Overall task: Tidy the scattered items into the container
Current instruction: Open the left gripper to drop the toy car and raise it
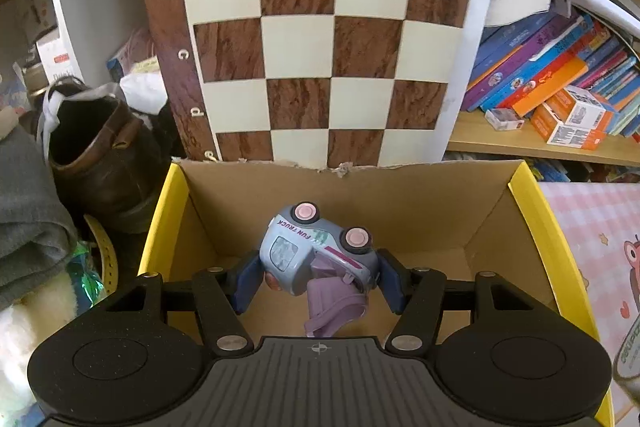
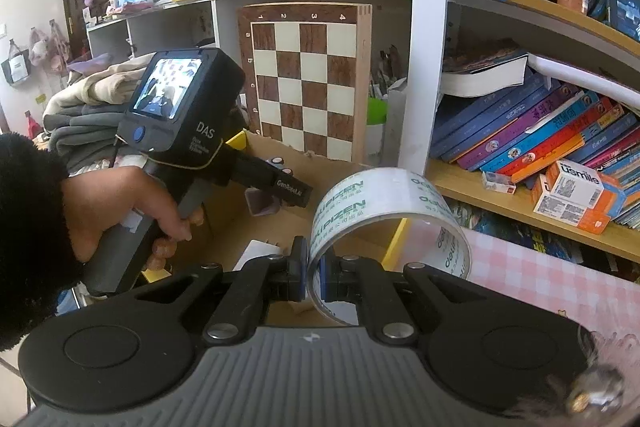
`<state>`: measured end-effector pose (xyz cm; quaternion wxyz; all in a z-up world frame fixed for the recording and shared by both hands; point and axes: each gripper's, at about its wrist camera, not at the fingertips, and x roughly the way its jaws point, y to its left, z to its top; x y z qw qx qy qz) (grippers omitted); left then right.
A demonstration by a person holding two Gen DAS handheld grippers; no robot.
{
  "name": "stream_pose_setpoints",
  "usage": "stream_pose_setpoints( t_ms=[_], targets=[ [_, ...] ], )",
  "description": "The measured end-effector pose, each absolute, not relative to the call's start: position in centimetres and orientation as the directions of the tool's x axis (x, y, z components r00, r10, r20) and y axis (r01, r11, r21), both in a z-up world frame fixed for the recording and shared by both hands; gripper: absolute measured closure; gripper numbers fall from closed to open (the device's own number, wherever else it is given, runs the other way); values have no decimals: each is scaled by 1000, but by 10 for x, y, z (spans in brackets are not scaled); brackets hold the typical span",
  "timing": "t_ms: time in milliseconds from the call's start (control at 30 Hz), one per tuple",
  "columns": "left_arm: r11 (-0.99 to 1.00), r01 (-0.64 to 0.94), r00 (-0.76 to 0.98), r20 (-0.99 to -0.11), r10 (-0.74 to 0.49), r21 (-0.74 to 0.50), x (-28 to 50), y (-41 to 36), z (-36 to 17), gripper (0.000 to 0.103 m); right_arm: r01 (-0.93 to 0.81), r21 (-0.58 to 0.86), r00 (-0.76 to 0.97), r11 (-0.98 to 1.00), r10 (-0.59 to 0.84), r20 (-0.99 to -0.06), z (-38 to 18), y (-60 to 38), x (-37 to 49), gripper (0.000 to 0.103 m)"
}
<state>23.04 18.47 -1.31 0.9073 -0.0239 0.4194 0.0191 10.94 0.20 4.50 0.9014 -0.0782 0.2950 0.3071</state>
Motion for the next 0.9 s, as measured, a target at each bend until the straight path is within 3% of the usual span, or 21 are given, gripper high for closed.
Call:
stream_pose_setpoints(
  t_ms=[433,900],
  targets=[
    [997,-68,639,-769,15,-37,233,185,-16,41,-601,36,638,798,507,-580,47,1,107,97],
    [996,-66,726,-687,2,-66,189,184,4,41,-641,8,622,768,525,-581,50,12,103,97]
  ],
)
